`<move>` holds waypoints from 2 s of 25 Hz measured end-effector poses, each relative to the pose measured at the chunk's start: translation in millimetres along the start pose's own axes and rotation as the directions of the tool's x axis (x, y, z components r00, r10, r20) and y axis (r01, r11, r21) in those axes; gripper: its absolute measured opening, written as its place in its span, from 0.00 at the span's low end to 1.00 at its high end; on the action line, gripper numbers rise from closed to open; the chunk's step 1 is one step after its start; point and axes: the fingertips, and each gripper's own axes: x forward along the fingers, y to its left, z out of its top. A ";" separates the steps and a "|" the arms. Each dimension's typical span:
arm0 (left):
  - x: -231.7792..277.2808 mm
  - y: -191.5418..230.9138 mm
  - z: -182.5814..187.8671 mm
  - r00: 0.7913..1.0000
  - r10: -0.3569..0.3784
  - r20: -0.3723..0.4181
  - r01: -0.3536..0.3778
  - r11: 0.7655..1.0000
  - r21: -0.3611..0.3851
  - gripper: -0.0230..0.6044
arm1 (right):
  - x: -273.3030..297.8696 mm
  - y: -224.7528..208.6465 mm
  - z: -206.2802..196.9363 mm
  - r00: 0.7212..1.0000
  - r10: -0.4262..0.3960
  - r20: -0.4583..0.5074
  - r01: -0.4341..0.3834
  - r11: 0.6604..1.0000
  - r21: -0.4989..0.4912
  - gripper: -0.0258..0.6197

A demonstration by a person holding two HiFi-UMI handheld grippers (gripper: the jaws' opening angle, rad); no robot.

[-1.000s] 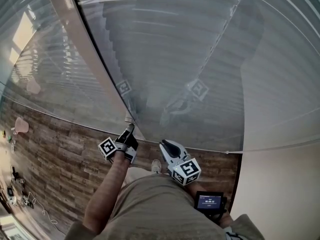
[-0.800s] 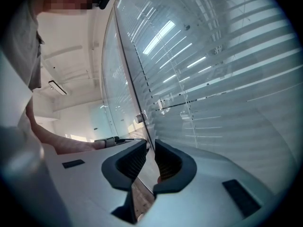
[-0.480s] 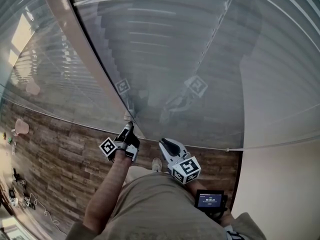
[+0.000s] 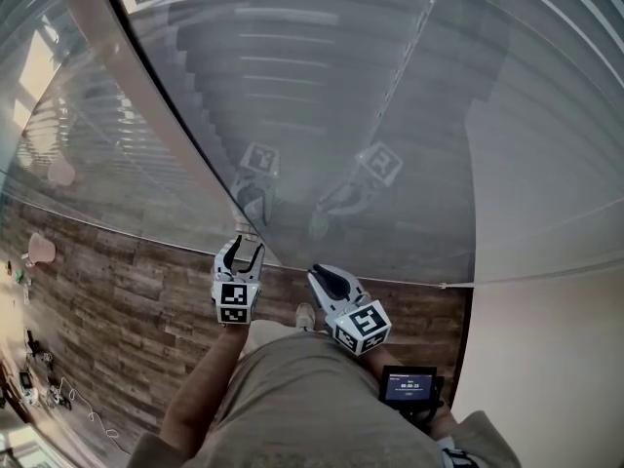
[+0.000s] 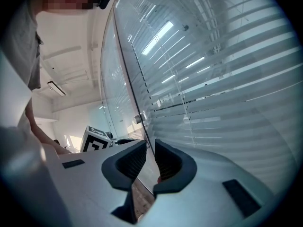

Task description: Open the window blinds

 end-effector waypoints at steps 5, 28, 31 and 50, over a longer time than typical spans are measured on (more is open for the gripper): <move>7.6 4.9 -7.6 0.999 0.031 -0.044 -0.032 0.999 -0.004 0.26 | 3.7 5.2 0.7 1.000 0.008 0.001 -0.008 1.000 0.000 0.12; 4.1 15.8 -8.2 0.990 -0.142 -0.006 0.113 0.810 -0.576 0.25 | 7.4 0.0 10.2 1.000 0.004 -0.010 -0.004 1.000 -0.009 0.12; 3.2 14.4 -9.8 0.987 -0.161 0.014 0.133 0.763 -0.632 0.25 | 3.4 -2.5 9.2 1.000 0.004 -0.018 -0.004 1.000 -0.010 0.12; 7.5 4.7 -17.4 0.949 -0.261 0.179 0.282 0.445 -0.850 0.25 | -11.7 -18.8 -3.5 1.000 -0.027 -0.002 0.027 1.000 -0.009 0.12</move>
